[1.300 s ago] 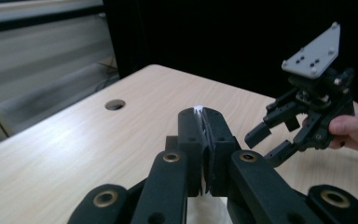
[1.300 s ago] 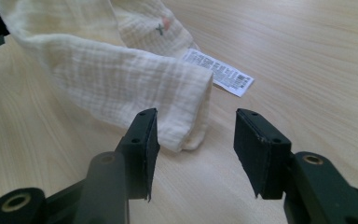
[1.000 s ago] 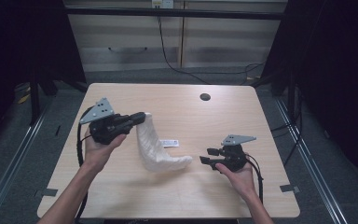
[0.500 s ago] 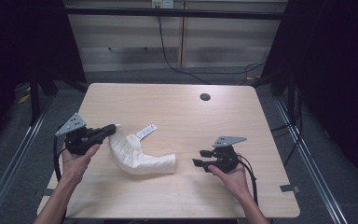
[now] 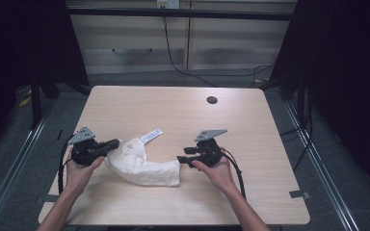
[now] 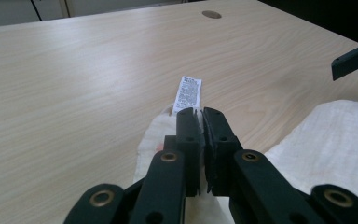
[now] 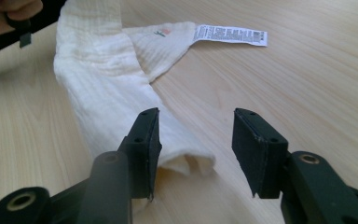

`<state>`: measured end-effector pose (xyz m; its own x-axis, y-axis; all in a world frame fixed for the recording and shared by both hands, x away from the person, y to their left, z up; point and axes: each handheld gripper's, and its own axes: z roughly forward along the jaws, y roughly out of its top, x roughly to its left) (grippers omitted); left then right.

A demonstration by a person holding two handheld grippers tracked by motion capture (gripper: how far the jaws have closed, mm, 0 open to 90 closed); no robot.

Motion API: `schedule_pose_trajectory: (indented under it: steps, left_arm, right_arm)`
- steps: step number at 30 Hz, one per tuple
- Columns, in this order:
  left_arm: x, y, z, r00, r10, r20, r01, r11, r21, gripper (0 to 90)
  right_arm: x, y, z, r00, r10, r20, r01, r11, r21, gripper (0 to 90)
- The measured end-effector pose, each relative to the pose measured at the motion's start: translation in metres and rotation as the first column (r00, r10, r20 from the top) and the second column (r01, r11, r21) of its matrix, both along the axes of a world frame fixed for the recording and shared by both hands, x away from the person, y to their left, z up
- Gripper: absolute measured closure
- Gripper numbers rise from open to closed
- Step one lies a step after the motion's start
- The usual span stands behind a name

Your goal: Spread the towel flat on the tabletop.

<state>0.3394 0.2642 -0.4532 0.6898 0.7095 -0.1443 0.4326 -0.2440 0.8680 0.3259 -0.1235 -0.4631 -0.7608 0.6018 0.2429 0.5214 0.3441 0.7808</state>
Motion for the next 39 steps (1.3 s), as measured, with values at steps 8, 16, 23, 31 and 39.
schedule_pose_trajectory:
  steps: [8, 16, 23, 31, 39]
  left_arm:
    - [0.003, 0.006, -0.010, 0.9993, 0.022, -0.030, -0.022, 0.9996, 0.018, 85.2]
    - [0.005, 0.005, -0.017, 0.9984, 0.020, -0.053, -0.019, 0.9996, 0.020, 85.0]
    - [0.006, 0.006, -0.019, 0.9983, 0.018, -0.056, -0.016, 0.9996, 0.022, 84.7]
    - [0.007, 0.007, -0.019, 0.9982, 0.018, -0.057, -0.017, 0.9996, 0.021, 84.8]
    - [0.005, 0.008, -0.016, 0.9986, 0.030, -0.045, -0.030, 0.9995, 0.006, 84.8]
  right_arm:
    - [-0.009, 0.012, -0.029, 0.9981, 0.032, -0.053, -0.037, 0.9949, -0.094, 45.6]
    - [-0.006, 0.006, -0.031, 0.9984, 0.026, -0.051, -0.029, 0.9974, -0.065, 47.3]
    - [0.011, 0.011, -0.036, 0.9986, 0.004, -0.053, -0.007, 0.9976, -0.069, 55.8]
    - [0.015, 0.014, -0.044, 0.9988, 0.010, -0.048, -0.014, 0.9955, -0.093, 63.4]
    - [0.014, 0.015, -0.042, 0.9994, 0.022, -0.028, -0.024, 0.9968, -0.077, 86.5]
